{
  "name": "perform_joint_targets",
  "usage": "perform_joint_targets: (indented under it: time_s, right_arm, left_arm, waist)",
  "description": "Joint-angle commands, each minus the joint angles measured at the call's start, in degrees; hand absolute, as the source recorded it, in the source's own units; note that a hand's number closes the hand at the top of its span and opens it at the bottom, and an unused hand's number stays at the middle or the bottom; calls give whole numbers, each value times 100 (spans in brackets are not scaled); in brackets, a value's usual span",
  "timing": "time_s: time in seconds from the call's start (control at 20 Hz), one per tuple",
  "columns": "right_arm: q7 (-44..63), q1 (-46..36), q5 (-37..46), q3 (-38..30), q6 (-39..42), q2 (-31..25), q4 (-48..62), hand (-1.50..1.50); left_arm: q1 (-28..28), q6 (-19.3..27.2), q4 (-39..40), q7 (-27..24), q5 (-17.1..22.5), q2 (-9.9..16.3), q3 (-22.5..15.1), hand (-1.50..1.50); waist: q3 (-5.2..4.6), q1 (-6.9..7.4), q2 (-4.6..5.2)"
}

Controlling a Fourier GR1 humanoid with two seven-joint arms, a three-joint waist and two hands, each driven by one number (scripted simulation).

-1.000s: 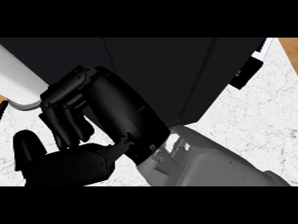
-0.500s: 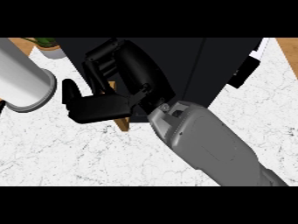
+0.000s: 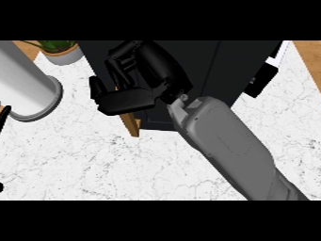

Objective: Pick up the wine, place it into the cabinet and close the cabinet

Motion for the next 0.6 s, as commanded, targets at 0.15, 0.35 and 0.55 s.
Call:
perform_joint_targets:
  time_s: [0.15,0.35,0.55]
  right_arm:
    - [-499,-101,235,-572,241,-501,1090,150]
    - [-609,0,209,-674,299,-609,1020,150]
    - [-678,-287,283,-671,260,-397,1338,150]
  left_arm:
    - [28,-274,-28,138,129,141,102,-150]
    - [6,-206,-99,98,48,90,101,-150]
    - [-132,-323,60,69,-14,-30,-14,-150]
  waist:
    - [41,43,179]
    - [43,4,165]
    - [33,28,192]
